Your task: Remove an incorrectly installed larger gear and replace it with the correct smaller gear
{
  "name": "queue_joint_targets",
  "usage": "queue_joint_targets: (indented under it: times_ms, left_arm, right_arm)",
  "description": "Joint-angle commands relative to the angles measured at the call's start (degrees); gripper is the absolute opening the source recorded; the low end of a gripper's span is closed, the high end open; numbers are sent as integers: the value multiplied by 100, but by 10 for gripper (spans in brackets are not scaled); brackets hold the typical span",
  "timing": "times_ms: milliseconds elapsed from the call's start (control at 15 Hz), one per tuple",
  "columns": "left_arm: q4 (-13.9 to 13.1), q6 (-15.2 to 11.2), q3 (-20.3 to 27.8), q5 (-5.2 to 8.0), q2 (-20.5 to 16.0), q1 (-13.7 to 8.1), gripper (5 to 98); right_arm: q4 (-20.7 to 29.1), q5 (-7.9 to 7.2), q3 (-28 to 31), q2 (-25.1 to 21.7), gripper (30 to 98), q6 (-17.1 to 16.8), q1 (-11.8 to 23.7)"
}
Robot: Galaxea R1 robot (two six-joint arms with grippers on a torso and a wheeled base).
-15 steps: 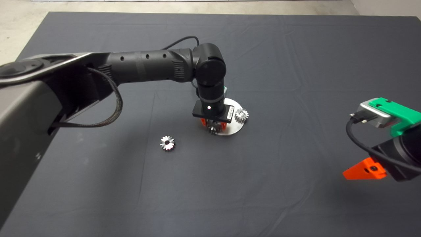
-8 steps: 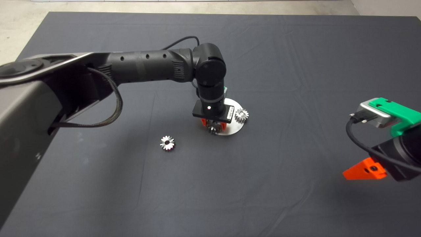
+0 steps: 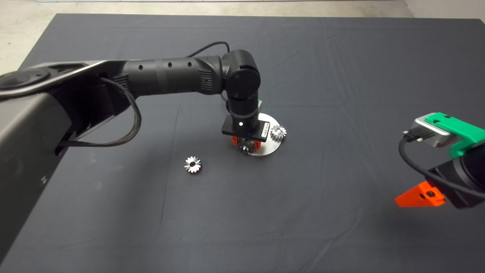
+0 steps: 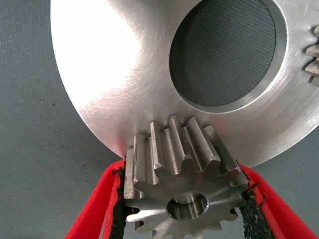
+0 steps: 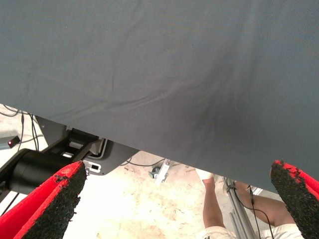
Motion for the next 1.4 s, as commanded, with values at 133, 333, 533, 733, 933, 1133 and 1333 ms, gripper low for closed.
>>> queue_joint_targets:
  times_ms: [133, 333, 533, 733, 933, 1133, 1333]
  left_arm:
    - [-15, 25, 77, -94, 32, -156, 463]
    - [-15, 16, 123, -7, 32, -281, 463]
    - [-15, 16, 176, 2, 32, -457, 456]
    - [-15, 16, 281, 27, 32, -596, 456]
    - [-15, 25, 290, 57, 32, -687, 454]
    - [-7, 25, 282, 302, 23, -739, 454]
    - [37, 16, 281, 503, -87, -729, 454]
  right_arm:
    - [197, -628, 25, -27, 977, 17, 73]
    - [197, -628, 25, -35, 977, 17, 65]
    - [197, -628, 25, -35, 977, 17, 65]
    - [197, -628, 25, -27, 977, 17, 56]
    - [197, -628, 25, -18, 977, 19, 47]
    - [197, -629, 25, -9, 977, 25, 47]
    - [197, -628, 25, -1, 977, 25, 45]
